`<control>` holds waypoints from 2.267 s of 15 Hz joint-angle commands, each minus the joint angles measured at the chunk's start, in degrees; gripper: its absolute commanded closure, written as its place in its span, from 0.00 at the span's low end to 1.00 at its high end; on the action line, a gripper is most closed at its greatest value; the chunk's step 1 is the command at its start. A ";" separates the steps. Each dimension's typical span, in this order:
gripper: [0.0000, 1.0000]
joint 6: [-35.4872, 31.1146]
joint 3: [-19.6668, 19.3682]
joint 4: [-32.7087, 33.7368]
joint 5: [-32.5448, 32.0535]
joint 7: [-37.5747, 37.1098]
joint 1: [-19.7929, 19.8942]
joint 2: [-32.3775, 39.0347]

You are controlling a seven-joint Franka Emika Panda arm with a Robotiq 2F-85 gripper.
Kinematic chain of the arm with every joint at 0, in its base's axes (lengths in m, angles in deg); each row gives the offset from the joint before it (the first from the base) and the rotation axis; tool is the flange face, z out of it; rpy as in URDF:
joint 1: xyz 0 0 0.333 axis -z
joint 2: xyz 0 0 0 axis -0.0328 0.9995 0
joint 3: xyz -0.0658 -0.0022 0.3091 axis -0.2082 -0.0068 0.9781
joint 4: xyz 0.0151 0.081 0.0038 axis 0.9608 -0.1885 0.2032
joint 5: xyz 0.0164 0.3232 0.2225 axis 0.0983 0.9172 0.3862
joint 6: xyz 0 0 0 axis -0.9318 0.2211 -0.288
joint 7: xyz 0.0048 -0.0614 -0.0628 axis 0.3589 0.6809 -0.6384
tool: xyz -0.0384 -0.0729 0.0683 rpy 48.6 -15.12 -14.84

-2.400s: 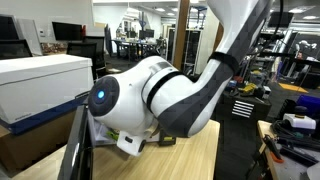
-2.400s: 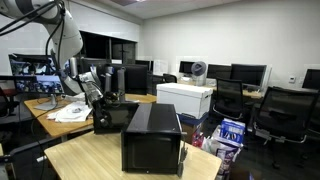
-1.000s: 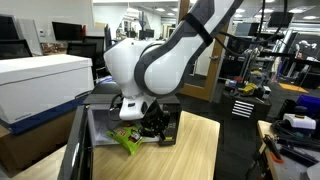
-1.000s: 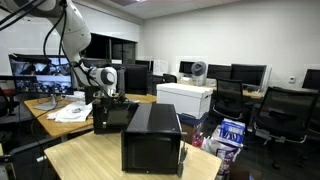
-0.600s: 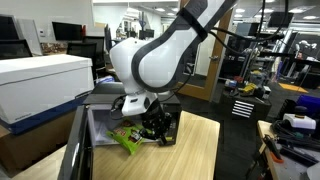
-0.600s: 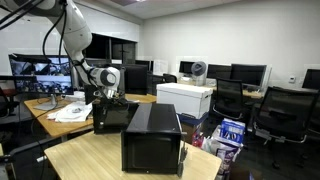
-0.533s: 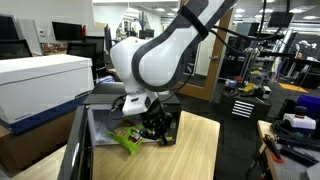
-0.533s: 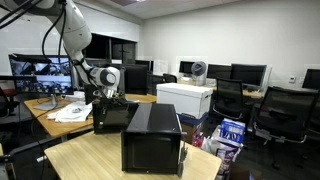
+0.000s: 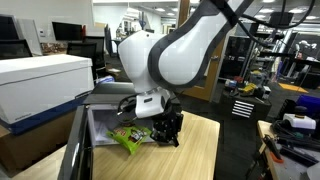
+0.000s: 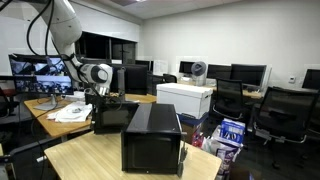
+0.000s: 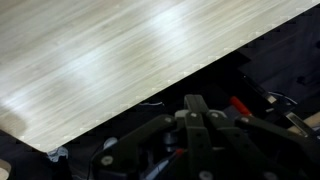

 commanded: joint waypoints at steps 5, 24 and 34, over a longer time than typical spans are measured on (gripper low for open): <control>0.99 1.98 1.36 -7.27 4.20 6.77 -1.21 -8.16; 0.15 -10.23 1.60 -6.66 10.61 6.91 -3.51 -3.44; 0.00 -33.50 2.78 -6.01 9.59 2.03 -4.31 8.06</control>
